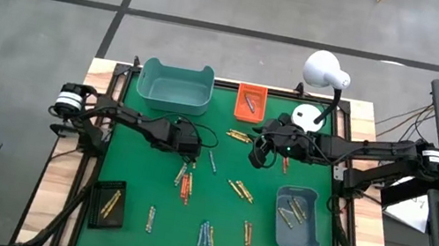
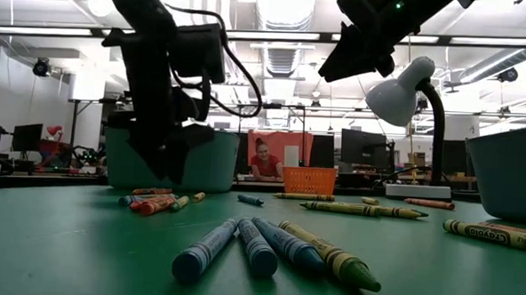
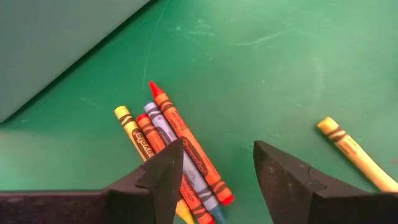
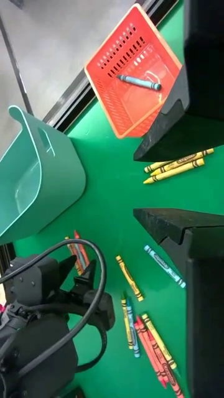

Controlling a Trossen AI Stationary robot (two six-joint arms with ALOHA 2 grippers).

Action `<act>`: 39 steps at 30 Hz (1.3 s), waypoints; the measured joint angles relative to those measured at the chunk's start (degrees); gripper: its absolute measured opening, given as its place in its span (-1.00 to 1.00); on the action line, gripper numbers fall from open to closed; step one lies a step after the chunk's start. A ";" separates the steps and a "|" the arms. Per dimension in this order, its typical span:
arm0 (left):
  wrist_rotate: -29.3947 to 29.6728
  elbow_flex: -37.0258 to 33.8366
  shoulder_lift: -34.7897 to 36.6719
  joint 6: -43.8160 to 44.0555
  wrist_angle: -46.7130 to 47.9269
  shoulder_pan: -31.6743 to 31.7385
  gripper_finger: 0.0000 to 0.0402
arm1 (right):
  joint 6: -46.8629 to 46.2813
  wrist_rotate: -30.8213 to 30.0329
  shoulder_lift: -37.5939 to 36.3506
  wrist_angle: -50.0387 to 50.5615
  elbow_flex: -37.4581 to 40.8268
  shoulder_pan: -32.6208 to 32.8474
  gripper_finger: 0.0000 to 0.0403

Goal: Sort crayons
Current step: Put the orange crayon into the green bin

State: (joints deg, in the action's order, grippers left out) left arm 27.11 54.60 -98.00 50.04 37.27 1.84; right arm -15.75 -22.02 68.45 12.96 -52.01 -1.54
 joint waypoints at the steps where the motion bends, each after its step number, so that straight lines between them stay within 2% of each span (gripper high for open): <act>1: 0.26 -0.04 0.00 0.00 0.03 0.05 -0.12 | 0.00 0.00 0.00 -0.01 0.00 0.01 -0.41; 24: 0.99 -1.65 -0.28 -1.06 -2.80 1.23 -0.14 | -0.26 0.00 0.00 0.02 0.00 0.00 -0.41; 39: 3.86 -2.23 -0.28 -1.51 -5.42 1.28 -0.14 | -0.15 0.00 0.00 0.02 0.00 0.00 -0.41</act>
State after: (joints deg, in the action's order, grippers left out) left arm 30.97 52.37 -98.28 48.53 31.85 3.11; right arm -15.90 -22.02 68.45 12.97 -52.01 -1.54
